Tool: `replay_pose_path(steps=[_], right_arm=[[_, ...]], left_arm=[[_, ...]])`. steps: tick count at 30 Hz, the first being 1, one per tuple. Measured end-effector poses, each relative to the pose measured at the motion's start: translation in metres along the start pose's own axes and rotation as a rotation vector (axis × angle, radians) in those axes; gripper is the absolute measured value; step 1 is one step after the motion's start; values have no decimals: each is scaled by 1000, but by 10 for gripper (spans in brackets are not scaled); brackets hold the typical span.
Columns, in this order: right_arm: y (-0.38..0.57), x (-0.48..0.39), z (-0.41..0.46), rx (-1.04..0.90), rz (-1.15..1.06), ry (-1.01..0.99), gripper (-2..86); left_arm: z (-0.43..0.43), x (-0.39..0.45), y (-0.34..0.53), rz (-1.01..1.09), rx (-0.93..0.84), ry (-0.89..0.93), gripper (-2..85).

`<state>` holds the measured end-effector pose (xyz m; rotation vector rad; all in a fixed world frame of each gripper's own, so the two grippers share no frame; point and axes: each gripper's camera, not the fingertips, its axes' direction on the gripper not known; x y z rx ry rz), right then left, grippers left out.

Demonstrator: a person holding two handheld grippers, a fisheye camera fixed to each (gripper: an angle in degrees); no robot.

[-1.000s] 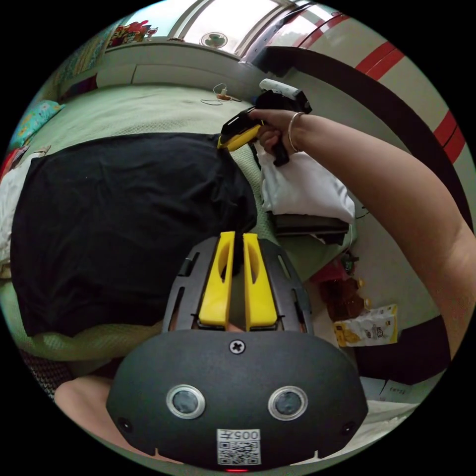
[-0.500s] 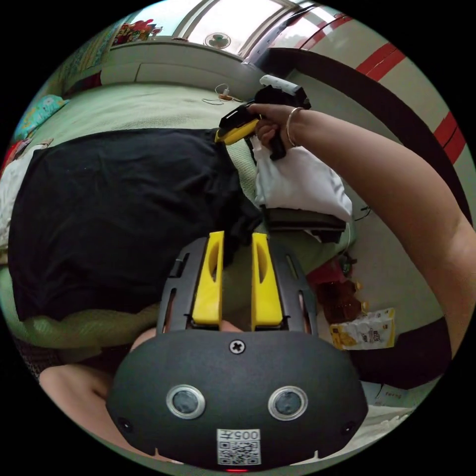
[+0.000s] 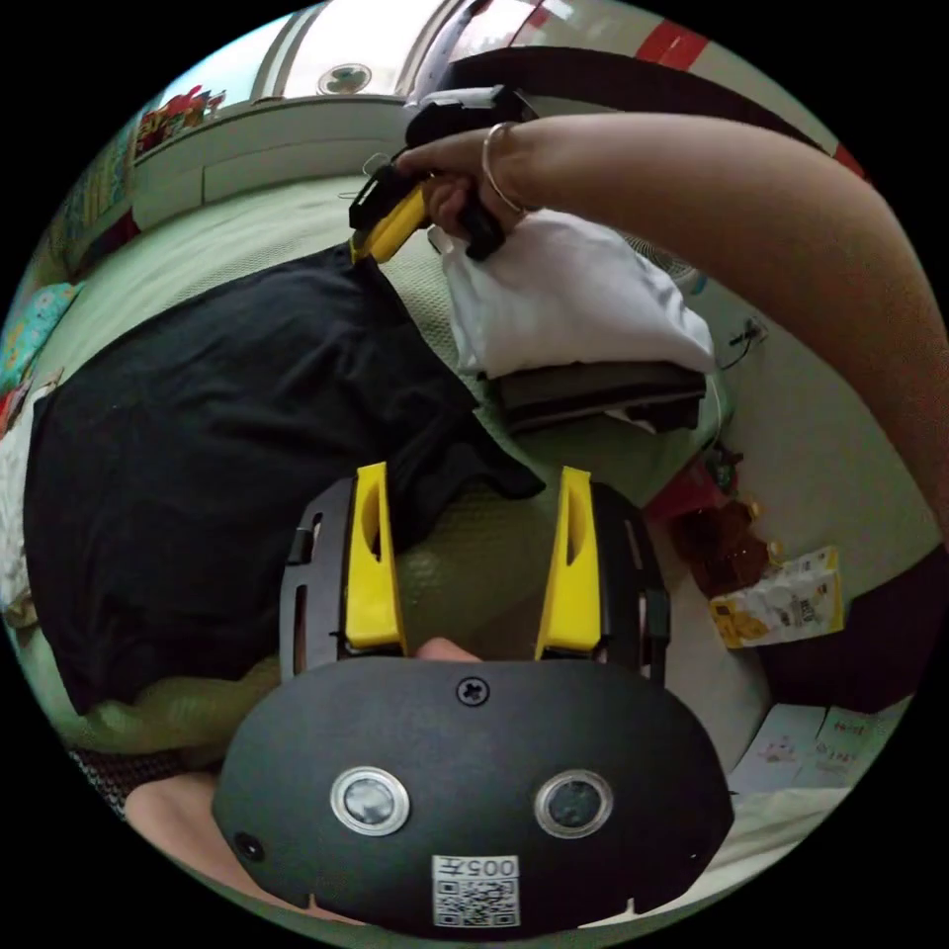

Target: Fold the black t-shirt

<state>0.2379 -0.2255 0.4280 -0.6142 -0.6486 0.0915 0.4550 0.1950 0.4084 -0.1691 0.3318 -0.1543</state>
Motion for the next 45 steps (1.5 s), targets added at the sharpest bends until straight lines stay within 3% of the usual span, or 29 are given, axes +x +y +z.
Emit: replay_pose_path(steps=[3,8,19,28,36,42,45], right_arm=[[-4,-9,3,4,-2,-1,-3],[-9,-28,4,16,-8,2,-4],[-15,-139,-28,49,-105,87,-8],[-15,-324,-40,77,-243,146,-8],[-34,-519,60,-18,-377,217,-7],[-48,-583,160,-93,-319,187,-1],[-44,-603,156,-19,-337,108,-3]], left_arm=[[-13,-14,4,-43,-4,-75,156],[-54,-54,16,-108,47,-10,66],[-182,-155,50,-198,210,95,57],[-298,-281,113,-357,329,112,57],[-356,-408,185,-578,363,104,58],[-364,-490,220,-689,289,83,49],[-380,-513,236,-732,320,80,52]])
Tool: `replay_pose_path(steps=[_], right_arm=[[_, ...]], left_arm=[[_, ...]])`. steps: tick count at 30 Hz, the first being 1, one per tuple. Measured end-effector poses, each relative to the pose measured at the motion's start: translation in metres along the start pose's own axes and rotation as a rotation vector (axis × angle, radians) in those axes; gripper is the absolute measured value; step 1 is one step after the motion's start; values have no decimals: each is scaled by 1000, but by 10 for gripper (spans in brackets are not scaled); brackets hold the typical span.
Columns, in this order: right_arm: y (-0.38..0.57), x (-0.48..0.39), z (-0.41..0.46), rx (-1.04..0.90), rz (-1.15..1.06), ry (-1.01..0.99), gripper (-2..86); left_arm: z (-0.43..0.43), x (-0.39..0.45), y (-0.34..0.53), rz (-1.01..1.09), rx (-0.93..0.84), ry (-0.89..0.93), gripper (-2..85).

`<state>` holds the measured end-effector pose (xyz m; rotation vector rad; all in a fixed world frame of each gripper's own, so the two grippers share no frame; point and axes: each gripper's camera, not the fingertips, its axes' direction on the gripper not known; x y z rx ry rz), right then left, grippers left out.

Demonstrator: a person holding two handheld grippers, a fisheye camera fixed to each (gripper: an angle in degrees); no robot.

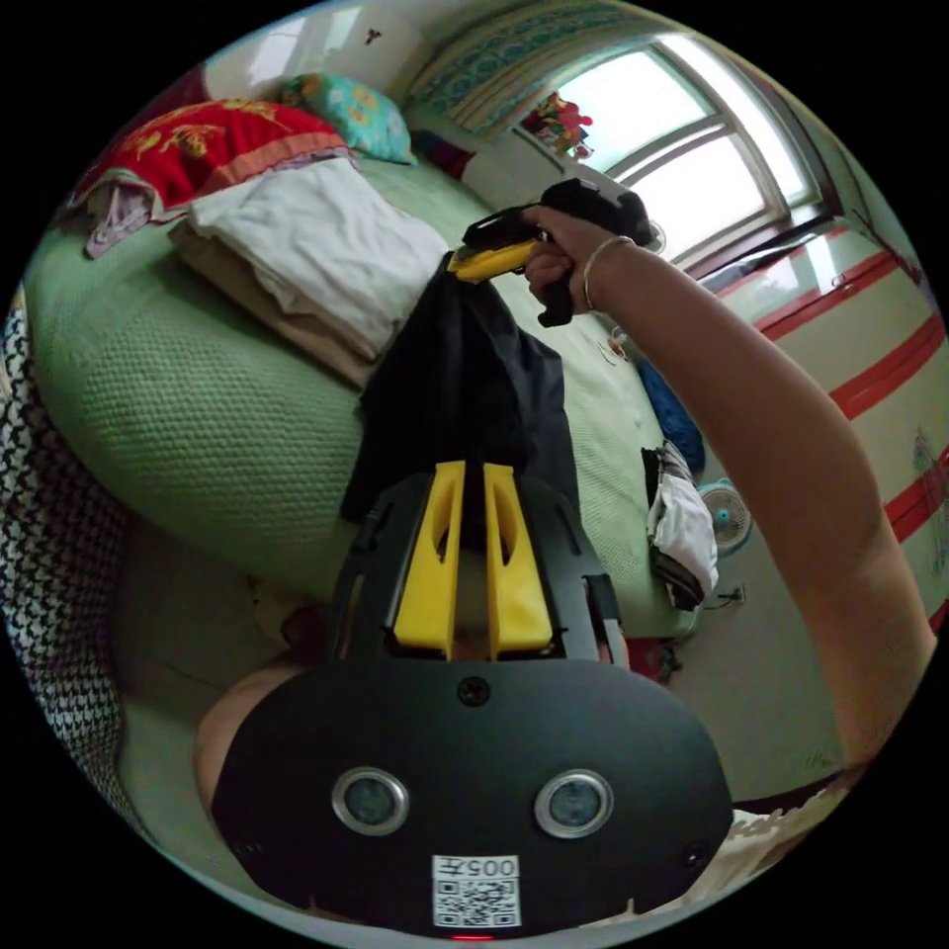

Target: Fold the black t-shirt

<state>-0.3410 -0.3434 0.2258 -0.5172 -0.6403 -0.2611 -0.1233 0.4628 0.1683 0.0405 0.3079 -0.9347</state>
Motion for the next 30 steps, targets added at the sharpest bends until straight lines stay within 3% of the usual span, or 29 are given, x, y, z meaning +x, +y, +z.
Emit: replay_pose_path(steps=[5,9,19,30], right_arm=[[22,-22,-54,139,-181,-154,33],[61,-14,-80,199,-262,-71,56],[120,38,-44,151,-182,56,51],[52,-47,8,131,-271,72,4]], left_arm=[[-42,-16,-19,0,89,-90,64],[-45,-11,-37,76,71,-105,64],[33,16,-134,240,-84,-248,35],[59,-29,-201,49,-90,-348,-6]])
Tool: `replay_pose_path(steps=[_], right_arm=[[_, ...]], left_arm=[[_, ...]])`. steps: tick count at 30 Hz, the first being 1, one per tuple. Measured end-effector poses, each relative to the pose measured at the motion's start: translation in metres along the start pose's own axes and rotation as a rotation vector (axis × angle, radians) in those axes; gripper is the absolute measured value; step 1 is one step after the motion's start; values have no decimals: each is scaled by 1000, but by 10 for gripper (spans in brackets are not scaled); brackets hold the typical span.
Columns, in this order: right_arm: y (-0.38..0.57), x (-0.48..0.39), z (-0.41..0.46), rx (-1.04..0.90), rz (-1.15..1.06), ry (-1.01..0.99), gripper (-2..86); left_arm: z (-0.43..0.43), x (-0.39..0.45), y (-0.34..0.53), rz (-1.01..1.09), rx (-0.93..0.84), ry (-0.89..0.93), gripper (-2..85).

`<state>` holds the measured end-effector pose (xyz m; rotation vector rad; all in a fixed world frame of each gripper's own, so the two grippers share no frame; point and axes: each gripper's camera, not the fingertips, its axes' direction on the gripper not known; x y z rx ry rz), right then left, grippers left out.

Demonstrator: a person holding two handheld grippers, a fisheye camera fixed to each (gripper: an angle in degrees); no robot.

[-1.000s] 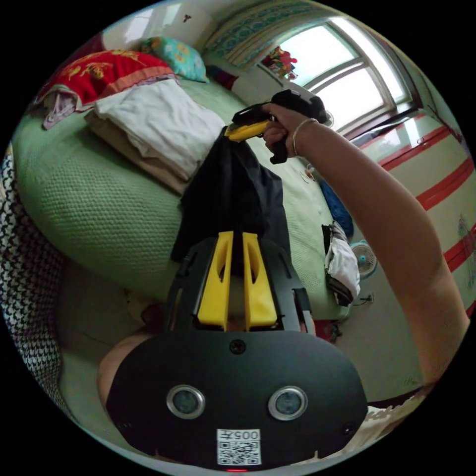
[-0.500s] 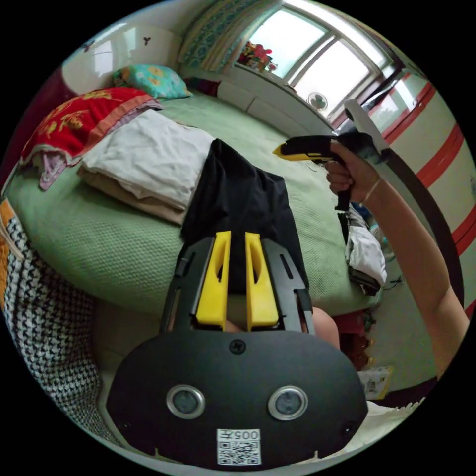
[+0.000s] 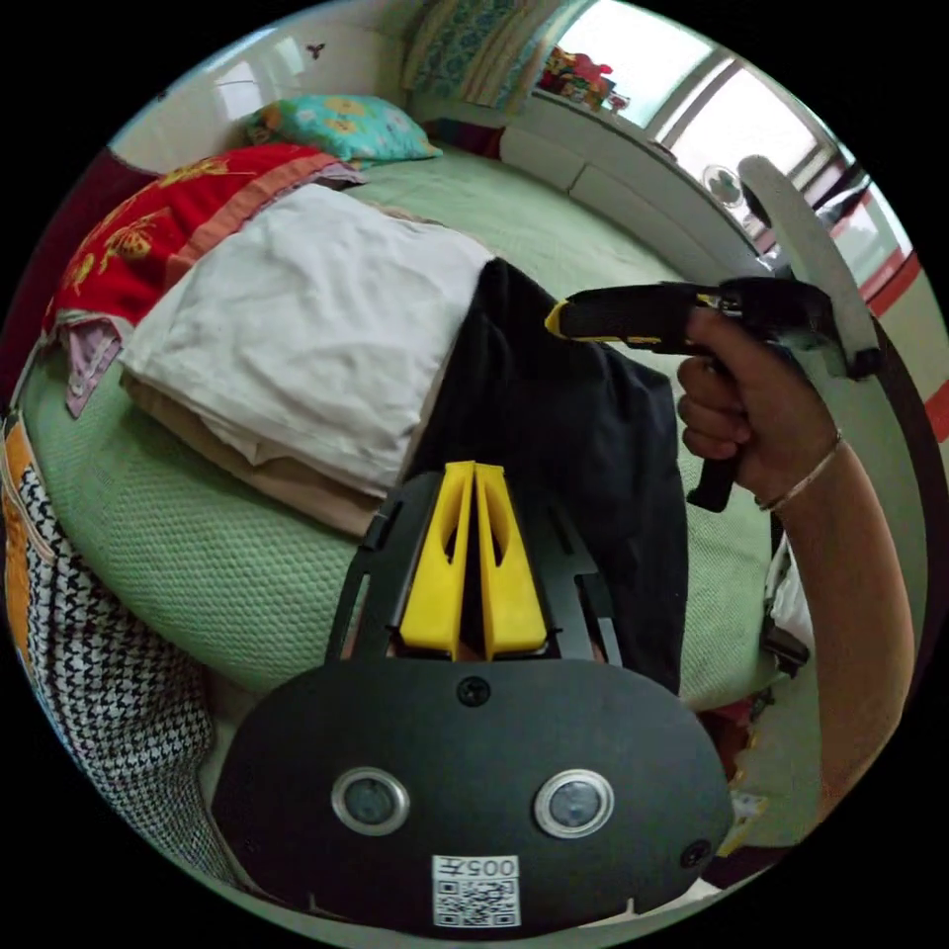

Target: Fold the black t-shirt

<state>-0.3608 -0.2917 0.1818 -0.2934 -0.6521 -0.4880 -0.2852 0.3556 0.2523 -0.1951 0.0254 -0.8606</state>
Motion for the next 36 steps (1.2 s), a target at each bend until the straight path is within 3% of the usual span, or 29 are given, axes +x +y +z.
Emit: replay_pose_path(steps=[4,9,18,25,28,31,36], right_arm=[[-33,-13,22,2,62,131,-11],[-50,-2,-7,173,169,79,-12],[35,22,-38,217,-67,-68,61],[20,-11,-32,204,-233,-105,102],[5,-24,-12,126,-270,-84,82],[4,-30,2,87,-239,18,2],[11,-21,-34,224,-145,0,-15]], left_arm=[[-5,-8,-17,-15,35,-63,-7],[-12,-16,-31,2,82,-45,-7],[-2,-10,-53,54,75,21,-6],[6,-8,-72,83,57,-38,-6],[8,-17,-80,42,57,19,-6],[9,-16,-85,52,56,33,-7],[10,-12,-89,76,67,33,-7]])
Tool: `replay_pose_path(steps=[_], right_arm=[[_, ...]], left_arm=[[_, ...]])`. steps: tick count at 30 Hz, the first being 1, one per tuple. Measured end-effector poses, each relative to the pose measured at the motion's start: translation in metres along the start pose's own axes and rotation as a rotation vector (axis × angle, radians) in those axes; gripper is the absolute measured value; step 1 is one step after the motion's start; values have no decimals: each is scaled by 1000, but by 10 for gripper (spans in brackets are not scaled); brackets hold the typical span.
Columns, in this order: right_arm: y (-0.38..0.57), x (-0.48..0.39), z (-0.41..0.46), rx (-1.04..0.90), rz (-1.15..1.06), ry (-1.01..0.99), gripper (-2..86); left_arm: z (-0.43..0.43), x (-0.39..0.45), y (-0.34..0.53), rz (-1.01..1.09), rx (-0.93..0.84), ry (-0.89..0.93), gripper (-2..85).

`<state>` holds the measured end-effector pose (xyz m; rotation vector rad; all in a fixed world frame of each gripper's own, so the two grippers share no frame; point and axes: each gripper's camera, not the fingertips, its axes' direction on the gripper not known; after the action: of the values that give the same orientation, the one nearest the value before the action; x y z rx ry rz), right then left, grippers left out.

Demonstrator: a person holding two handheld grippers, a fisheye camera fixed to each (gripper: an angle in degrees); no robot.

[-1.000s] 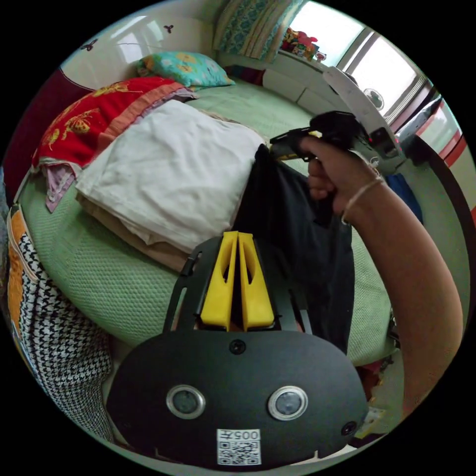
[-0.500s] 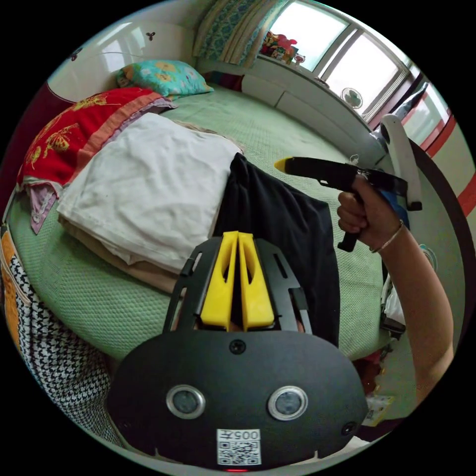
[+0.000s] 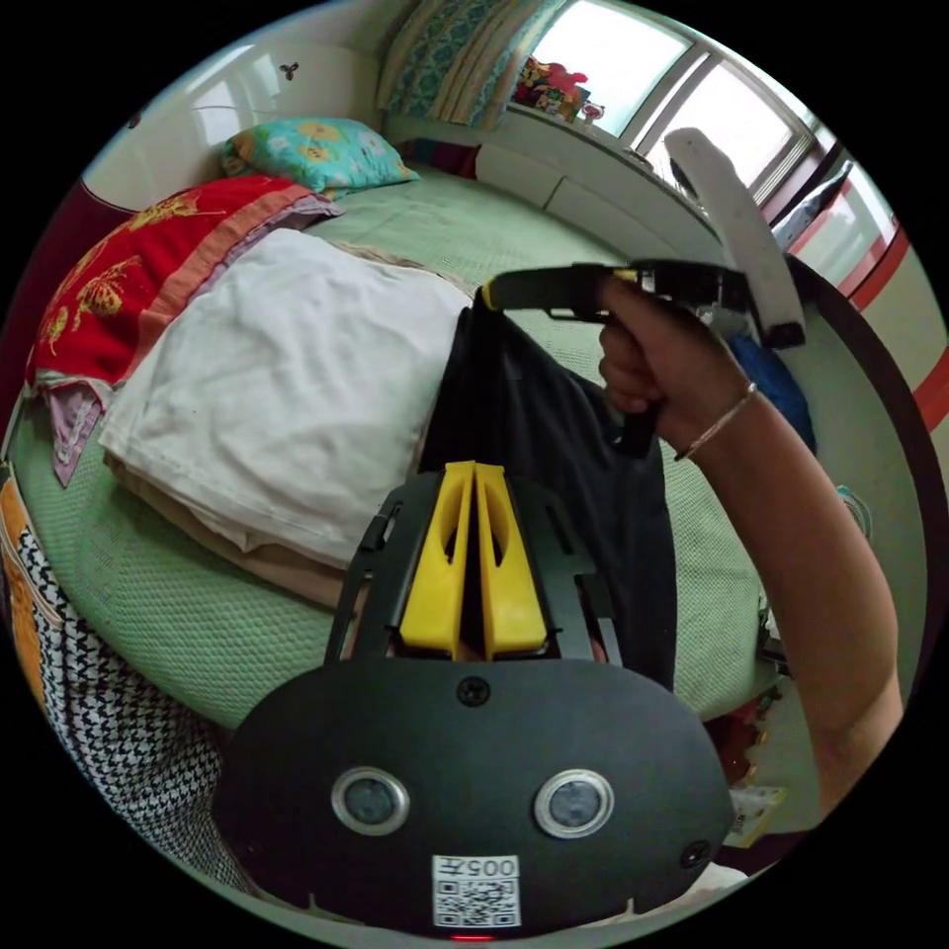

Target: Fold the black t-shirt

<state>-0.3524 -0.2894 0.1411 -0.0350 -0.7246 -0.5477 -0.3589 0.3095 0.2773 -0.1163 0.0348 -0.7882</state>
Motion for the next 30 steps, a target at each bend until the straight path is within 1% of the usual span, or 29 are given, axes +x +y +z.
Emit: replay_pose_path(steps=[1,3,4,5,6,8,10,12,14,16,18,21,25,28,29,30], right_arm=[[-2,1,-3,10,12,13,-15],[-10,4,-4,34,64,110,-13],[-11,5,-2,36,83,120,-12],[-14,7,7,5,90,110,-9],[-16,9,20,-79,93,109,-5],[-13,14,23,-121,117,148,7],[-2,19,4,-50,118,85,32],[22,31,-31,21,108,-31,79],[47,47,-57,56,103,-78,102],[75,65,-78,70,95,-58,116],[112,90,-90,27,92,-1,125],[145,120,-85,-43,182,11,118],[160,135,-72,-77,257,48,107],[163,135,-49,-182,281,84,95],[164,134,-43,-229,310,89,85],[165,130,-47,-233,301,125,47]], left_arm=[[0,0,-1,0,3,-6,-7],[1,-1,-2,2,-1,-15,-7],[2,-3,-3,1,-7,-18,-6],[3,-5,-3,-5,-14,-21,-6],[3,-6,-3,-9,-18,-22,-6],[3,-11,-4,-20,-25,-22,-7],[1,-16,-4,-28,-23,-28,-7],[-2,-23,-3,-36,-16,-40,-6],[-4,-33,-2,-49,-19,-45,-7],[-6,-41,-1,-70,-16,-33,-7],[-8,-48,1,-94,-14,-15,-7],[-8,-50,3,-98,-18,-7,-7],[-12,-49,7,-79,-9,-45,-7],[-15,-55,10,-84,-8,-55,-7],[-15,-58,11,-90,-15,-50,-7],[-16,-60,12,-92,-17,-47,-7]])
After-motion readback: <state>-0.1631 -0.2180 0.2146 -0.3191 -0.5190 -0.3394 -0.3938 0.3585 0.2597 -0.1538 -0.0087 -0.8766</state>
